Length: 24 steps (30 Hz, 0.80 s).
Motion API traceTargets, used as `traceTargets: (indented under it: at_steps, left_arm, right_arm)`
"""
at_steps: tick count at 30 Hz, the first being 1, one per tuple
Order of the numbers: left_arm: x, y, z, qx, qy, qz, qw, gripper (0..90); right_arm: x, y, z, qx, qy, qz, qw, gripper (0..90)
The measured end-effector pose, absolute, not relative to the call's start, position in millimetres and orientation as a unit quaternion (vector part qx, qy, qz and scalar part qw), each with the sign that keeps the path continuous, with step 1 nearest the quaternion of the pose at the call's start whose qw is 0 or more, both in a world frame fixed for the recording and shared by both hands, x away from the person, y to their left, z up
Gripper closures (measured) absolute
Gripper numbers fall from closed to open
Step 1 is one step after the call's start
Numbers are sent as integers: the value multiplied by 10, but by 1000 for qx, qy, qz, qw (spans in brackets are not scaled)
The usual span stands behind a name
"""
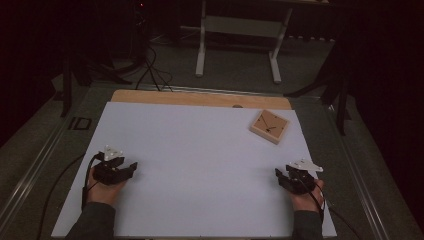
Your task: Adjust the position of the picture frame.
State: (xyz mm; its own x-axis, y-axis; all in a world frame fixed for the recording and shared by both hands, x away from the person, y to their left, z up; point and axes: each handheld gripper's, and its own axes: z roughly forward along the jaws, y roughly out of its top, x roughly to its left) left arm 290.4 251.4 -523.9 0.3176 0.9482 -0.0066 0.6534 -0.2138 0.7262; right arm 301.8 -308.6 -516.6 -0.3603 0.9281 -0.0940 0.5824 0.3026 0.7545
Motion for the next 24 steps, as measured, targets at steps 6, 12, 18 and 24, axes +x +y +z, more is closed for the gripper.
traceTargets:
  at_steps: [6, 12, 18, 24]
  left_arm:
    - [2899, 2519, -5217, 741, 537, 234, 329, 468]
    - [2887, 2516, -5199, 739, 535, 234, 335, 471]
    - [2888, 2493, -5185, 743, 529, 238, 334, 471]
    - [2889, 2478, -5190, 745, 527, 236, 334, 469]
  right_arm:
    - [3001, -3001, -5104, 482, 755, 344, 283, 532]
    - [3006, -3022, -5106, 489, 750, 349, 278, 523]
    - [3014, -3007, -5104, 486, 750, 351, 280, 524]
    - [3026, -3016, -5108, 490, 748, 355, 274, 535]
